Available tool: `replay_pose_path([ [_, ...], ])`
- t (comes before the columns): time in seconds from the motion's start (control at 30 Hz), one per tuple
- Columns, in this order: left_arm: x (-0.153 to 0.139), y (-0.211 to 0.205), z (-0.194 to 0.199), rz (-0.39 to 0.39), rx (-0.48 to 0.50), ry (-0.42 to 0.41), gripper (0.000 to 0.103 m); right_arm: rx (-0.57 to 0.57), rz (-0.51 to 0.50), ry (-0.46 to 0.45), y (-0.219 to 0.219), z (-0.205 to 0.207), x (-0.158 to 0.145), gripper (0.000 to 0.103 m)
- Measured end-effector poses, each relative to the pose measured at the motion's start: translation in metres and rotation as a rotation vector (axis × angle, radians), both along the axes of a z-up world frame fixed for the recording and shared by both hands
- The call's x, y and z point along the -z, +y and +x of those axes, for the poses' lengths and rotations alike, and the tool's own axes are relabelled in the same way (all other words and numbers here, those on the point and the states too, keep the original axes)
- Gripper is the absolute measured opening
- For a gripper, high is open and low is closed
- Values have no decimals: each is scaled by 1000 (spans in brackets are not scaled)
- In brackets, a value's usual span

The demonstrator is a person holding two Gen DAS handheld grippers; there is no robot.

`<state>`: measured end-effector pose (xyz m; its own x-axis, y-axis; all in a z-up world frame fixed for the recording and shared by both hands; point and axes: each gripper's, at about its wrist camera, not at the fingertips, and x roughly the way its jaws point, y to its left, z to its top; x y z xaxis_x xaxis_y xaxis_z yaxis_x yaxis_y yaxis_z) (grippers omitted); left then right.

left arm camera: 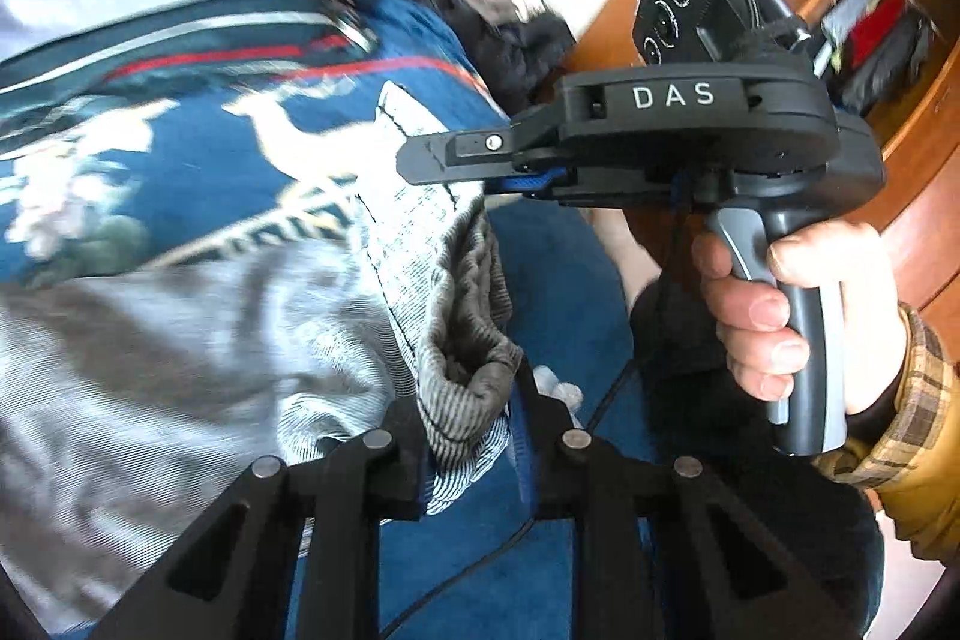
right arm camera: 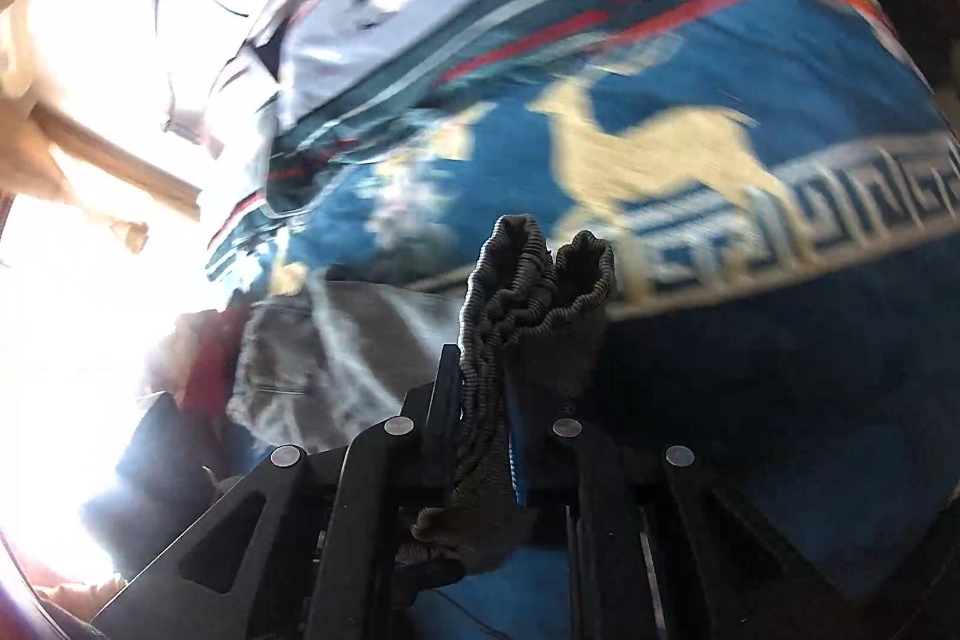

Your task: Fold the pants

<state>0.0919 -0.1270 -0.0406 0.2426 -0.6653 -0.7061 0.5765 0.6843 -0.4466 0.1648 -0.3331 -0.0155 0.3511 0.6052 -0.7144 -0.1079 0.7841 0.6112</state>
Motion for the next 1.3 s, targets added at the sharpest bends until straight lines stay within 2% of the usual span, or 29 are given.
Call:
replay_pose_path([
  [0.1, -9, 40, 1, -20, -73, -16, 23, -76, -19, -42, 47, 11, -18, 12],
  [0.2, 0, 75, 7, -14, -146, 11, 23, -140, -66, -43, 96, 24, -17, 12],
  [0.33, 35, 113, 11, 6, -238, 89, 23, -209, -136, 6, 149, 37, 18, 12],
  [0.43, 59, 134, 13, -1, -299, 153, 23, -239, -145, 39, 174, 40, 43, 12],
  [0.6, 83, 159, 15, -4, -384, 253, 23, -292, -178, 78, 205, 42, 80, 13],
  [0.67, 95, 162, 19, -3, -410, 315, 23, -317, -193, 99, 214, 44, 91, 16],
  [0.73, 99, 164, 19, -1, -429, 338, 27, -316, -184, 116, 216, 46, 96, 20],
  [0.8, 96, 168, 17, -7, -441, 338, 30, -305, -162, 116, 214, 45, 93, 31],
  [0.9, 86, 173, 9, 11, -452, 316, 40, -300, -136, 90, 205, 38, 78, 31],
  [1.0, 76, 182, -1, 11, -470, 296, 42, -285, -109, 57, 189, 26, 62, 31],
  [1.1, 72, 191, -4, 6, -497, 292, 42, -271, -129, 42, 180, 15, 57, 31],
  [1.2, 77, 188, 5, 30, -513, 305, 42, -262, -151, 53, 177, 8, 64, 31],
  [1.3, 91, 183, 14, 98, -528, 347, 42, -260, -192, 100, 179, 1, 87, 31],
])
